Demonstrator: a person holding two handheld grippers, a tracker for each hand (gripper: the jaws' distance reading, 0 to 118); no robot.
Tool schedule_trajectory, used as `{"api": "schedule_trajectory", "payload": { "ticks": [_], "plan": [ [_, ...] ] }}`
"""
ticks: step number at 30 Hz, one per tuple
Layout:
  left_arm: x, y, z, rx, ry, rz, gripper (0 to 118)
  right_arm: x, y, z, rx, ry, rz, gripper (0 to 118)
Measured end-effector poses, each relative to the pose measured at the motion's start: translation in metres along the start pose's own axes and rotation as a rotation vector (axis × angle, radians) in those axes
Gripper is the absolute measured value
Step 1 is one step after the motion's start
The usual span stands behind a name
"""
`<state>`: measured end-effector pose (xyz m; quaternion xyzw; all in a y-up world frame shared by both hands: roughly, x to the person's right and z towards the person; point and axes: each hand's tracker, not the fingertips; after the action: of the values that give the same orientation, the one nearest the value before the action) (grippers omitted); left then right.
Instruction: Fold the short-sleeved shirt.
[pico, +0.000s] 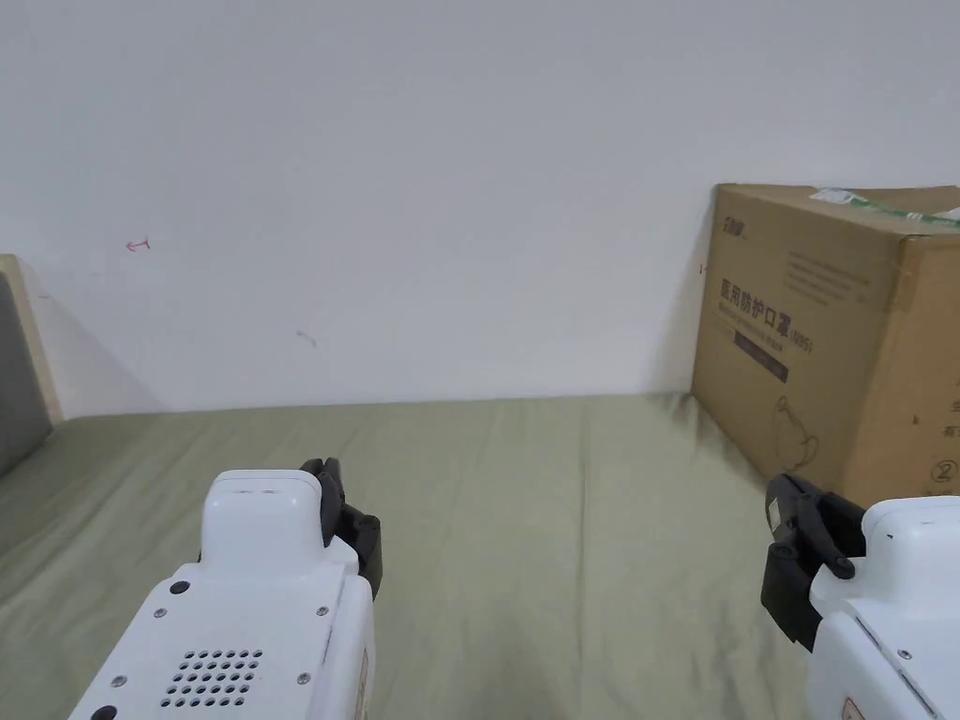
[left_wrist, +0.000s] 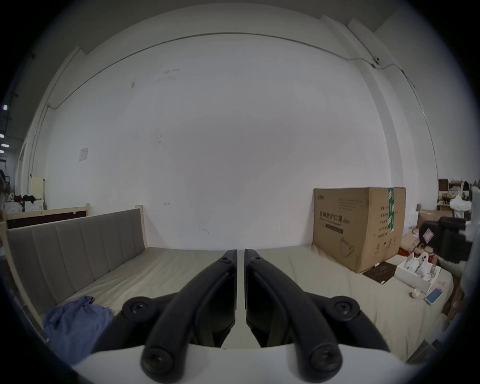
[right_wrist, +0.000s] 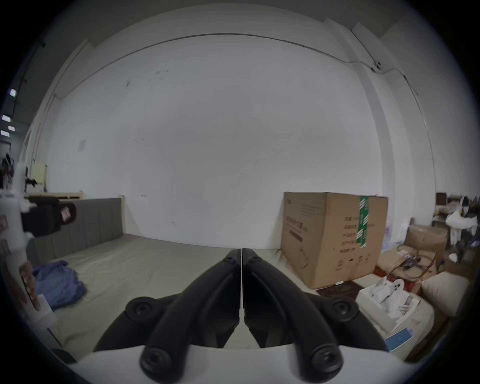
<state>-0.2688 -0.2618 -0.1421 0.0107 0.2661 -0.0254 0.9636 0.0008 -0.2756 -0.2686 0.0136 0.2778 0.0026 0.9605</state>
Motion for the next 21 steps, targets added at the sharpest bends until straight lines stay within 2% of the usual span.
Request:
{"api": "schedule_trajectory", "payload": {
  "ticks": [6, 10, 12, 15, 17, 21],
  "plan": [
    [0.001, -0.007, -0.004, -0.036, -0.030, 0.036, 6, 0.008, -0.005, -0.002, -0.020, -0.062, -0.016, 0],
    [-0.006, -0.012, -0.002, -0.048, -0.018, 0.022, 6, 0.009, -0.009, -0.006, -0.033, -0.072, -0.017, 0],
    [-0.020, -0.015, 0.003, -0.067, 0.009, 0.013, 6, -0.002, -0.011, -0.014, -0.046, -0.055, -0.022, 0],
    [-0.061, -0.020, 0.020, -0.084, 0.109, 0.000, 6, -0.042, -0.016, -0.037, -0.079, 0.064, 0.010, 0],
    [-0.096, -0.024, 0.036, -0.095, 0.208, -0.020, 6, -0.082, -0.017, -0.051, -0.094, 0.189, 0.013, 0],
    [-0.162, -0.027, 0.072, -0.121, 0.407, -0.049, 6, -0.153, -0.017, -0.069, -0.141, 0.428, -0.075, 0]
  ]
}}
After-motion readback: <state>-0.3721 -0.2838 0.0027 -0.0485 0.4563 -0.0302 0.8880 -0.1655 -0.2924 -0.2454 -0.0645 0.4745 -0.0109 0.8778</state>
